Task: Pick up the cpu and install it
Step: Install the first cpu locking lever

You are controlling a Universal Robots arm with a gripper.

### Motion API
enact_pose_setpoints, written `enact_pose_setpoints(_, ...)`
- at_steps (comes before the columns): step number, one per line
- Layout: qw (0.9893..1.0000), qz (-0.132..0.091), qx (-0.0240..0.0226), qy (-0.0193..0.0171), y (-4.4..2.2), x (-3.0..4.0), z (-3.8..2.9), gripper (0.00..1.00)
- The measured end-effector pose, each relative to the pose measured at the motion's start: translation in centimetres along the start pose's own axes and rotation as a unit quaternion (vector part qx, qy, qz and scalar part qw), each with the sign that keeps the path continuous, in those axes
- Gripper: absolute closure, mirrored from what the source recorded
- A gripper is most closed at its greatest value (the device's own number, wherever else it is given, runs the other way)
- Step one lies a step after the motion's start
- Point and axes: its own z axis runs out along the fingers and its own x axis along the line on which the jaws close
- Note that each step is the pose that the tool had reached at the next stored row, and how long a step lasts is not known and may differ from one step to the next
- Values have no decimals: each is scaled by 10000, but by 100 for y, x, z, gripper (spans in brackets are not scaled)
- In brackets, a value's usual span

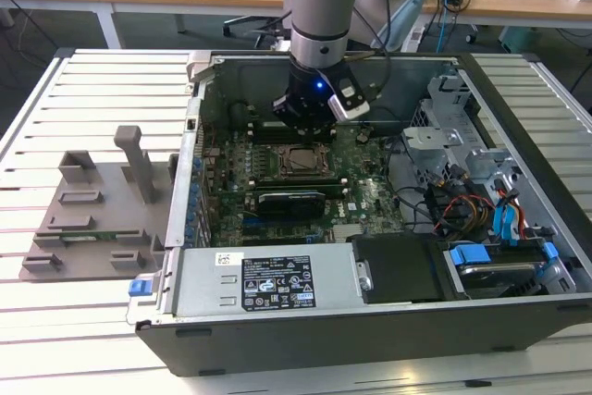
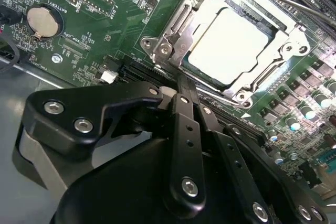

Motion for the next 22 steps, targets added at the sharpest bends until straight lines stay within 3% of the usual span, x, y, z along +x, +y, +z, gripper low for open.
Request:
enact_pose_setpoints(9, 10000, -1, 4, 2, -11, -20, 58, 89)
enact_pose_setpoints(16, 10000, -1, 5, -5, -2, -23, -39, 89)
enact_pose_setpoints(19, 10000, -1, 75, -4, -11, -21, -72, 89)
enact_pose_setpoints(22, 9996, -6, 299, 5, -51, -18, -103, 89)
